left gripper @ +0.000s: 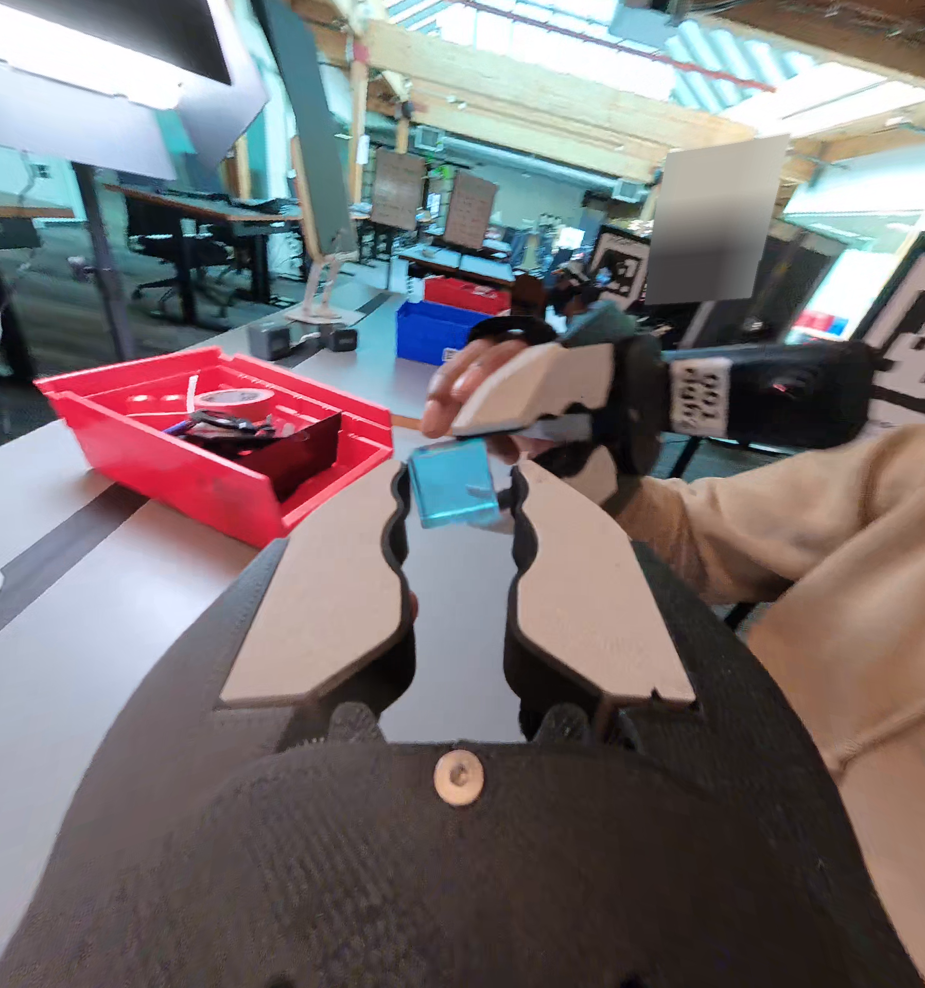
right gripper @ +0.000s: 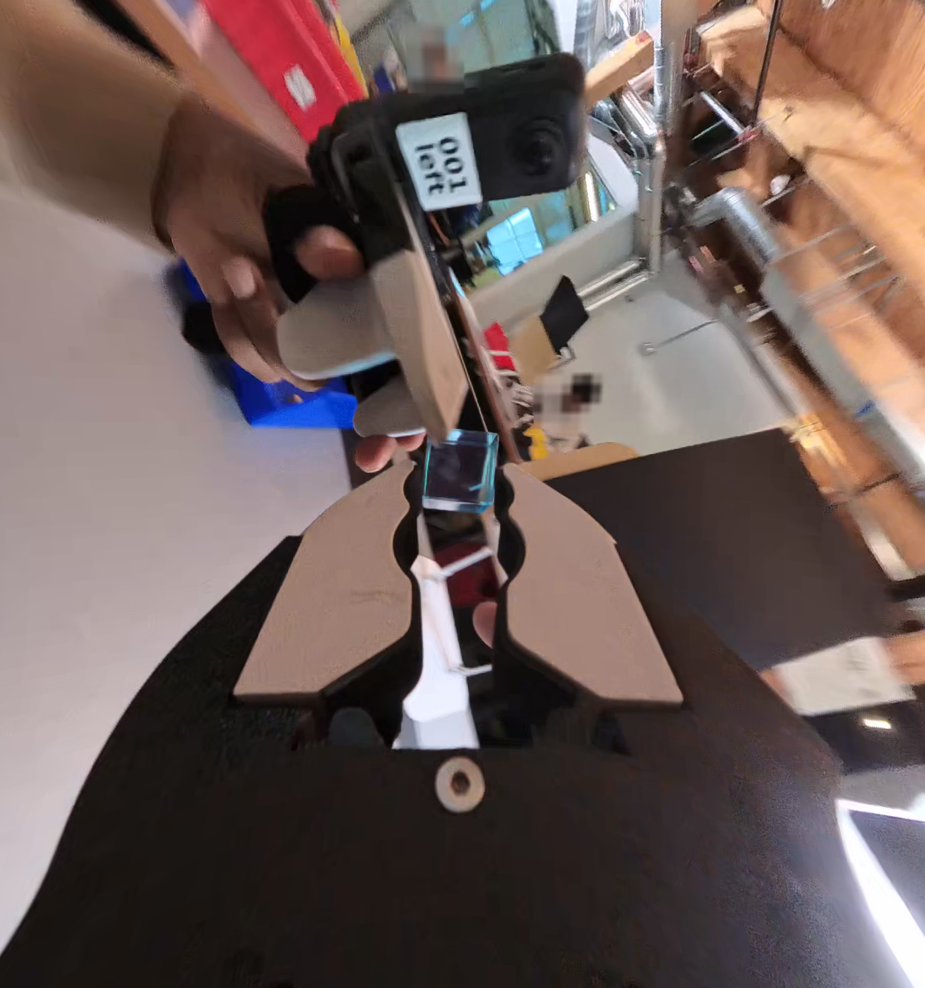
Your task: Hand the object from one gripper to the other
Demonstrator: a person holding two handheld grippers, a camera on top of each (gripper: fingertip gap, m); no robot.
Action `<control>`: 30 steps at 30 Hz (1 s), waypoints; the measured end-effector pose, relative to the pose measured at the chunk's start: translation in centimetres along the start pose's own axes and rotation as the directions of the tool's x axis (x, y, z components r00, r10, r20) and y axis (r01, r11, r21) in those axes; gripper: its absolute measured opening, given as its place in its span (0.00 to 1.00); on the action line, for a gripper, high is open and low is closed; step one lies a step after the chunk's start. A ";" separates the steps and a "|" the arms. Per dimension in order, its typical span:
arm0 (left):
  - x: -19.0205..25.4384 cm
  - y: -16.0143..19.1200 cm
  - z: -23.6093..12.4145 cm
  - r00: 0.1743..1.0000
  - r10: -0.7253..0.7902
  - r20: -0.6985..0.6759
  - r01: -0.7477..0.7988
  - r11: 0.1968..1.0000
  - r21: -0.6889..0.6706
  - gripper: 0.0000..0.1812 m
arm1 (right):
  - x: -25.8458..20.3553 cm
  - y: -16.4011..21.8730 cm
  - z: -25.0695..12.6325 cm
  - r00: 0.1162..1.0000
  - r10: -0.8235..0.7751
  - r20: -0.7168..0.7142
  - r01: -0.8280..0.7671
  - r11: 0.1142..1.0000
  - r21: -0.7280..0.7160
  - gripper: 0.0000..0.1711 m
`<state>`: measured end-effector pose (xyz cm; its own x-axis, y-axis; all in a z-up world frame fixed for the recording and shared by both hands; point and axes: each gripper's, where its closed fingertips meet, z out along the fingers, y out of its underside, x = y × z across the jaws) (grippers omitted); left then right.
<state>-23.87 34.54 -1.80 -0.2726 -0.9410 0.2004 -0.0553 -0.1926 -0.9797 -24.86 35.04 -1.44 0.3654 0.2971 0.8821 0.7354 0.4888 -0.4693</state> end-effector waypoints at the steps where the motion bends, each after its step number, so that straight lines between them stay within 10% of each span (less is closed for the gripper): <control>1: -0.5 0.2 0.1 1.000 0.010 0.028 -0.010 1.000 -0.011 0.17 | -0.2 0.0 0.3 0.997 -0.072 -0.023 0.071 0.997 -0.019 0.15; 3: -0.7 0.5 -0.1 0.997 0.064 0.040 -0.062 0.997 -0.033 0.17 | -0.5 -0.1 0.5 0.996 -0.087 -0.023 0.087 0.996 -0.016 0.15; 7: -1.0 -0.2 -0.8 0.901 0.401 0.164 -0.396 0.916 -0.063 0.16 | 0.6 -0.6 -0.6 0.903 0.393 0.173 -0.413 0.905 0.098 0.18; 12: -3.0 0.3 -0.4 0.489 0.798 0.351 -0.711 0.598 -0.370 0.16 | 1.3 0.9 -0.7 0.475 0.806 0.354 -0.850 0.524 -0.052 0.27; 17: -3.9 1.8 0.8 0.206 0.931 0.300 -0.772 0.343 -0.535 0.16 | -0.9 3.4 1.8 0.472 0.859 0.201 -0.841 0.507 -0.191 0.17; 24: -7.3 0.1 -2.5 0.588 0.640 0.494 -0.594 0.757 -0.273 0.16 | 4.9 17.0 -2.0 0.706 0.650 -0.281 -0.706 0.617 -0.348 0.16; 30: -9.1 -1.9 -5.9 0.645 0.491 0.586 -0.495 0.852 -0.169 0.15 | 3.7 34.9 -9.2 0.612 0.505 -0.608 -0.788 0.325 -0.523 0.18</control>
<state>-26.92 45.12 -1.77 0.3598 -0.8643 -0.3514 -0.0746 0.3488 -0.9342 7.44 45.63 -14.17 0.9425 -0.0701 0.3268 0.2491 -0.5046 -0.8266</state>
